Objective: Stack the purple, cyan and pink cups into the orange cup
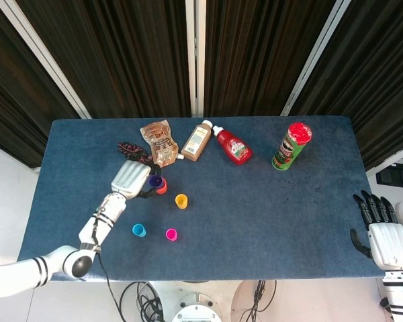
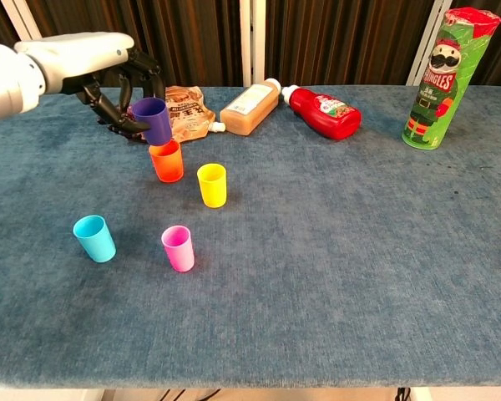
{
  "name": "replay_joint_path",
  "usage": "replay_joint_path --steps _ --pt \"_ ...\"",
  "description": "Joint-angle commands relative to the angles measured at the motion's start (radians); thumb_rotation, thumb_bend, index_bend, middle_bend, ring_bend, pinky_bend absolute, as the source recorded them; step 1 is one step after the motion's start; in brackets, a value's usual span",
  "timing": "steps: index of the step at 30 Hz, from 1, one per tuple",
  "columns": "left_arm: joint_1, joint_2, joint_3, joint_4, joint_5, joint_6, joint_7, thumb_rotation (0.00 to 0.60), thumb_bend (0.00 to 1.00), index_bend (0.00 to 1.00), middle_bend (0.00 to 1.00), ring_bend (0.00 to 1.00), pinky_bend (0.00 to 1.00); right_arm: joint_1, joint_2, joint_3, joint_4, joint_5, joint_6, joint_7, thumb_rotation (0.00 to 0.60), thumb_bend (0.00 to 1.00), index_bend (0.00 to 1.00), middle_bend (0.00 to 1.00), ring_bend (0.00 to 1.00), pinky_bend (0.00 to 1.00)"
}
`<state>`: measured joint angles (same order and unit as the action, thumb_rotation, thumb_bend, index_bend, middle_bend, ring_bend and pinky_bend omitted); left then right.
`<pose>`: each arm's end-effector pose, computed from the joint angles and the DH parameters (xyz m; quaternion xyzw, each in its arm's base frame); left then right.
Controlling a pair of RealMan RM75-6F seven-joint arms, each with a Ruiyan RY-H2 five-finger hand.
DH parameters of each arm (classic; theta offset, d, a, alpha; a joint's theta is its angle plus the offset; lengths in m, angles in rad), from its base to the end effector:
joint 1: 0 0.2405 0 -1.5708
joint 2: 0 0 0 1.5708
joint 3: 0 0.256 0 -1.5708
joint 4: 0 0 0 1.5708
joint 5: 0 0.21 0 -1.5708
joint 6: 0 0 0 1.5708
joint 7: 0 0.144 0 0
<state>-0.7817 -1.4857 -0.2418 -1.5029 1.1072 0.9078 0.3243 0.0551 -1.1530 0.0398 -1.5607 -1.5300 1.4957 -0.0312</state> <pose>-0.1278 0.3651 0.0076 -0.7430 -0.3641 -0.3872 0.4067 -0.3197 -0.1700 0.1513 0.6054 -0.3756 0.3718 0.5952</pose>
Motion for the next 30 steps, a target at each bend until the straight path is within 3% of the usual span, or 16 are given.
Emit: replay_joint_path --steps 1,20,23,27,30 --pt "-0.014 -0.011 -0.001 0.012 -0.017 -0.008 0.014 0.6 0.28 0.46 0.48 0.53 0.11 0.0 0.0 0.0 0.002 0.002 -0.002 0.002 0.6 0.37 0.0 0.0 0.0 0.0" --pt "-0.05 -0.082 0.022 0.133 -0.1 -0.048 -0.006 0.6 0.28 0.43 0.47 0.52 0.11 0.003 -0.007 0.013 0.017 0.018 -0.003 -0.014 0.6 0.36 0.0 0.0 0.0 0.0" --pt "-0.052 -0.082 0.024 0.136 -0.088 -0.052 -0.022 0.6 0.26 0.33 0.4 0.46 0.11 0.003 -0.006 0.013 0.017 0.021 -0.006 -0.011 0.6 0.36 0.0 0.0 0.0 0.0" --pt "-0.048 -0.078 0.027 0.133 -0.062 -0.033 -0.04 0.6 0.23 0.2 0.24 0.28 0.1 0.004 -0.006 0.014 0.02 0.027 -0.011 -0.005 0.6 0.36 0.0 0.0 0.0 0.0" --pt "-0.042 -0.072 0.028 0.119 -0.041 -0.011 -0.048 0.6 0.23 0.17 0.2 0.23 0.1 0.005 -0.006 0.014 0.021 0.026 -0.013 -0.003 0.6 0.36 0.0 0.0 0.0 0.0"
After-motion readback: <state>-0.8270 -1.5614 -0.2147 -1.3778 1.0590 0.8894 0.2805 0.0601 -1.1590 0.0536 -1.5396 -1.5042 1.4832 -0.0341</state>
